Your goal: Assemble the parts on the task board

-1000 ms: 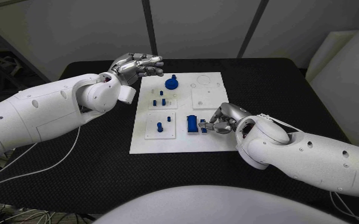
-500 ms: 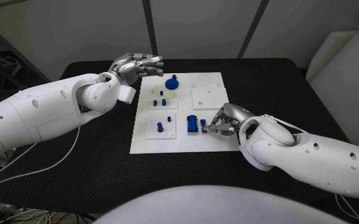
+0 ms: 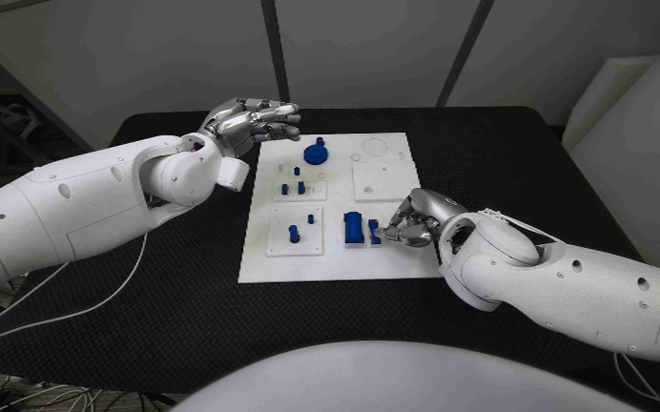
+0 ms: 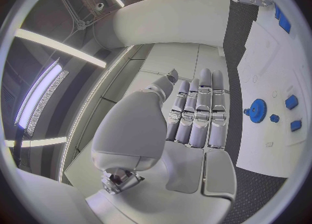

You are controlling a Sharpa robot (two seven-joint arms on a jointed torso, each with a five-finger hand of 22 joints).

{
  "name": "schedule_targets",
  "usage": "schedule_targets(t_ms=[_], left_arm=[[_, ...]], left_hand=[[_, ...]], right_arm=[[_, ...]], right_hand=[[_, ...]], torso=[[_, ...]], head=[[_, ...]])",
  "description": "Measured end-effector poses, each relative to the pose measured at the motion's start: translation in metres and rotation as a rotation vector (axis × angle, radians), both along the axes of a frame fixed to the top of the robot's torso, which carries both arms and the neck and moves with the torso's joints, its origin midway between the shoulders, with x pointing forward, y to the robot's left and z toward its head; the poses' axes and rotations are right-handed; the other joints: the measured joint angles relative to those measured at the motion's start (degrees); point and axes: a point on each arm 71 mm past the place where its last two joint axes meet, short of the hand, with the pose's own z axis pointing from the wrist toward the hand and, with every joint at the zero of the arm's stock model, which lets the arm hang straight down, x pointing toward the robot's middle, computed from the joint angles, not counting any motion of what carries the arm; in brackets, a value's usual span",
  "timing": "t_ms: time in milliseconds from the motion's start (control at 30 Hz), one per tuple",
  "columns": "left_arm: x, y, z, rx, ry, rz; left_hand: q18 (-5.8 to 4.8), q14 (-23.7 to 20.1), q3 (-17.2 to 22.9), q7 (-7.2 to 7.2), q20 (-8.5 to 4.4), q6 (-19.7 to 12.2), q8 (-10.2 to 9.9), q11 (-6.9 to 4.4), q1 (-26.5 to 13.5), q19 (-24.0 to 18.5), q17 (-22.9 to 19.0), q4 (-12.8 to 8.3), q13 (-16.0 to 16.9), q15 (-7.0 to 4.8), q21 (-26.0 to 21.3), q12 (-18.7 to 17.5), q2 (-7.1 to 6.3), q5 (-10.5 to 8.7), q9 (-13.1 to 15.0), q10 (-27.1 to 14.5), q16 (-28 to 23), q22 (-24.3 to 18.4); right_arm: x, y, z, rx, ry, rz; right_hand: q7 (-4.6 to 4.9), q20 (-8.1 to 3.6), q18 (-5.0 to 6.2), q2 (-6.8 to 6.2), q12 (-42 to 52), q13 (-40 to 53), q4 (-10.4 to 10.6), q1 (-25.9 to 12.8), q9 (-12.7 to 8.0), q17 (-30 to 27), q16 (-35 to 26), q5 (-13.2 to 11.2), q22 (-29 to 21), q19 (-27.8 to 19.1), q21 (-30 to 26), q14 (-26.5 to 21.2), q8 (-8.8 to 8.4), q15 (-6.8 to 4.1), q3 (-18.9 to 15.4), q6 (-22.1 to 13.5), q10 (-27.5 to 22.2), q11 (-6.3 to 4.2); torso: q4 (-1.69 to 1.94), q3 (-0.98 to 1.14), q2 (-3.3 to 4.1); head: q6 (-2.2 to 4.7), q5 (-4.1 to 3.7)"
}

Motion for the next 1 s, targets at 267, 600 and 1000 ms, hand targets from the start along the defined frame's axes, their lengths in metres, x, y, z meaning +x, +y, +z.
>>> schedule_targets(t_ms=[267,600,1000], left_arm=[[0.0001,-0.0009,-0.0002,0.0,0.001,-0.002],[0.0006,-0.0012,-0.0006,0.0,0.002,-0.002],[0.0008,-0.0006,-0.0008,0.001,0.003,-0.002]], left_hand=[[0.0,0.0,-0.2,0.0,0.21,0.0,0.0,0.0,0.0,-0.2,0.0,0.2,0.0,0.0,0.0,0.0,0.0,0.0,0.0,0.0,-0.3,-0.1],[0.0,0.0,-0.2,0.0,0.21,0.0,0.0,0.0,0.0,-0.2,0.0,0.2,0.0,0.0,0.0,0.0,0.0,0.0,0.0,0.0,-0.3,-0.1],[0.0,0.0,-0.2,0.21,0.21,-0.2,0.0,0.0,0.0,-0.2,0.0,0.2,0.0,0.0,0.0,0.0,0.0,0.0,0.0,0.0,-0.3,-0.2]], right_arm=[[0.0076,0.0053,-0.0031,0.004,-0.008,0.007],[0.009,0.0088,-0.0046,0.009,-0.018,0.022],[0.0091,0.0055,-0.0037,0.014,-0.042,0.023]], right_hand=[[0.0,0.0,0.0,-0.34,0.0,0.1,-1.8,4.0,0.4,0.0,0.0,-1.5,0.0,0.0,0.0,0.0,0.0,0.0,-0.1,0.0,0.0,0.0],[0.0,0.0,0.0,-0.6,0.0,0.2,-2.1,4.8,0.5,0.0,0.0,-1.7,0.0,0.0,0.0,0.0,0.0,0.0,-0.3,0.0,0.0,0.0],[0.0,0.0,0.0,-0.65,0.0,0.3,-1.5,4.9,0.7,0.0,0.0,-1.7,0.0,0.0,0.0,0.0,0.0,0.0,-1.2,0.0,0.0,0.0]], torso=[[0.02,0.03,0.05],[-0.05,-0.01,-0.04],[-0.07,-0.03,-0.05]], head=[[0.0,0.27],[0.0,0.36],[0.0,0.19]])
